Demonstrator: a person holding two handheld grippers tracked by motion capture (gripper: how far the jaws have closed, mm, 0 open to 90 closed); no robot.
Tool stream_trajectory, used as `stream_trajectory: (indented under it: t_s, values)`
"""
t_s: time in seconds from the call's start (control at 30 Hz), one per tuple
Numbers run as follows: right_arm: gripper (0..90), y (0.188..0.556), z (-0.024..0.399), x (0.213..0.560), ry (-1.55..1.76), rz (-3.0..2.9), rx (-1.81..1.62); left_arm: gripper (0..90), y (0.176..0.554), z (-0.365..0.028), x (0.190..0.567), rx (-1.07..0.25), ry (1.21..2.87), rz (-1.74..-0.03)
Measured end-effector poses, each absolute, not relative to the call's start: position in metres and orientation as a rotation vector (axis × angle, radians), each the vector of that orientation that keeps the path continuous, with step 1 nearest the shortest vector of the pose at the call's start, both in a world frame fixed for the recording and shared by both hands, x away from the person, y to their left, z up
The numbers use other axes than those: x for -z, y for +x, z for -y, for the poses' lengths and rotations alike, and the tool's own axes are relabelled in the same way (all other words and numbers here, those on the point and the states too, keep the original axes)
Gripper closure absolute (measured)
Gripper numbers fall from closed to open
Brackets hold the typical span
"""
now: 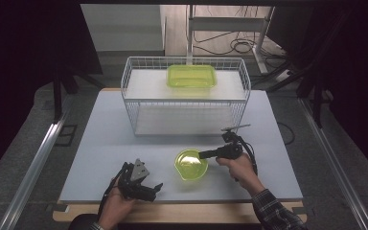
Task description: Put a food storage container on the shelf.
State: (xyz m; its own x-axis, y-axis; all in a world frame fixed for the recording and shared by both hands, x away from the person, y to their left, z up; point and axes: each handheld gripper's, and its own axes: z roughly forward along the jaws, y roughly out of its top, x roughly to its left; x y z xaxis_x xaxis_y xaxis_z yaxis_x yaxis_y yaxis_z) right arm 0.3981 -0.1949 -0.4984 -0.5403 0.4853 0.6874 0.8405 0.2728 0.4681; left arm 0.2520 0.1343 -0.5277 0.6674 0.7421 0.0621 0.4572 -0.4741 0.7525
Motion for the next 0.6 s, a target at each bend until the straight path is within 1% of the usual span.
stream_trajectory:
  t_s: [0.6]
  values:
    - [80.4, 0.393, 0.204, 0.46, -1.183, 2.151, 1.306, 2.9, 0.251, -0.135, 0.526, -0.51, 2.125, -0.919]
